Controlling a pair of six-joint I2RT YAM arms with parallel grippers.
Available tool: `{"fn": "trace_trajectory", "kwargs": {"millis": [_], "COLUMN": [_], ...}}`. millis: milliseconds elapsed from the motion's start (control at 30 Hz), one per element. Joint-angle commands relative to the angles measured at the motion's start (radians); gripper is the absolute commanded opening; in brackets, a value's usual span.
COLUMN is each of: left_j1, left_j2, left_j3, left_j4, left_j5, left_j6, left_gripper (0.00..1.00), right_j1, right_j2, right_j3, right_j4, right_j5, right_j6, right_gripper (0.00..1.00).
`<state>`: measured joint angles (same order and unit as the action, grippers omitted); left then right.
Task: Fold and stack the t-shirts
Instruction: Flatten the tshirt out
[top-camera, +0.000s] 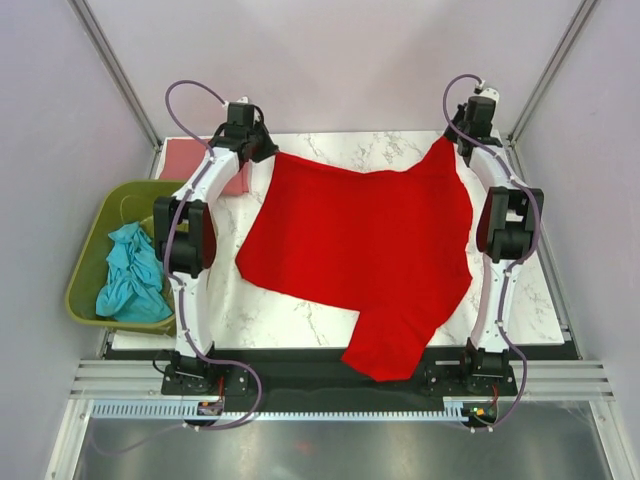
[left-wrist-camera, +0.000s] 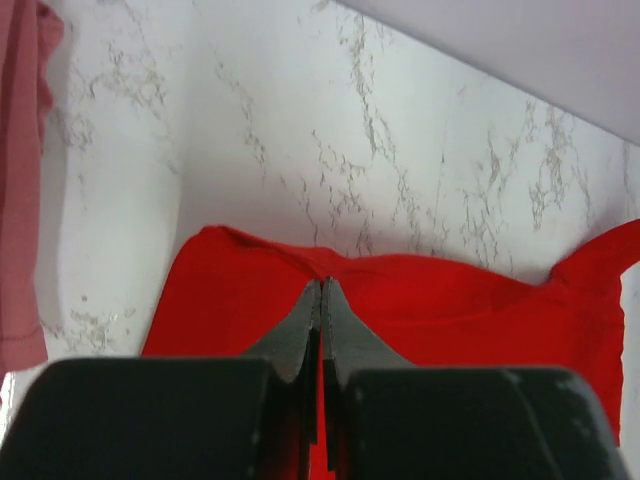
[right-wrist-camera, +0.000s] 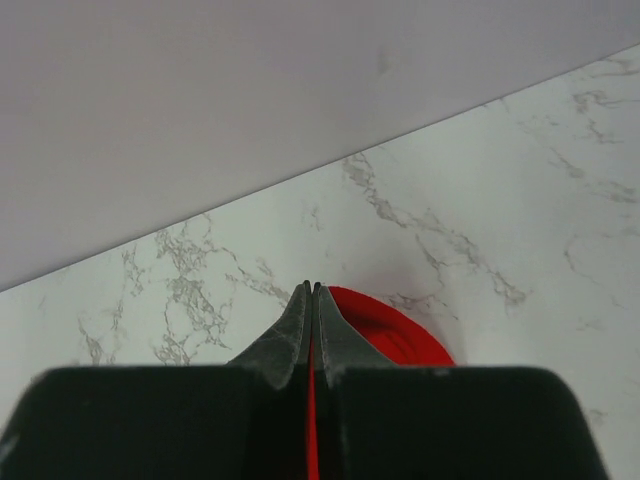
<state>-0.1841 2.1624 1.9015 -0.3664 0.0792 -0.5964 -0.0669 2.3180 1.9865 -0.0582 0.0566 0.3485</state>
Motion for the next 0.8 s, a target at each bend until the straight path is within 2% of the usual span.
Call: {"fn": "trace_trajectory", "kwargs": {"millis": [0, 300, 633, 767], "left_j1": [0.024, 0.078, 0.081, 0.095], "left_j2": [0.049, 0.192, 0.251, 0.244], "left_j3": [0.131, 0.29, 0.338, 0.349], "left_j4": [0.043, 0.043, 0.046, 0.046], "left_j5": [-0.012, 0.079, 0.128, 0.129], "left_j6": [0.061, 0.04, 0.055, 0.061], "left_gripper": [0.02, 0.02, 0.02, 0.02], "right_j1": [0.007, -0.024, -0.024, -0.027], "right_j2": [0.021, 0.099, 0.213, 0.17], "right_j3": [0.116, 0.239, 0.388, 0.39], "right_j4": [0.08, 0.061, 0.025, 0.003], "right_j5": [-0.089, -0.07, -0.09, -0.077], "right_j6": [0.024, 0.043, 0.124, 0.133], "right_gripper": [0.0, 0.0, 0.0, 0.0]}}
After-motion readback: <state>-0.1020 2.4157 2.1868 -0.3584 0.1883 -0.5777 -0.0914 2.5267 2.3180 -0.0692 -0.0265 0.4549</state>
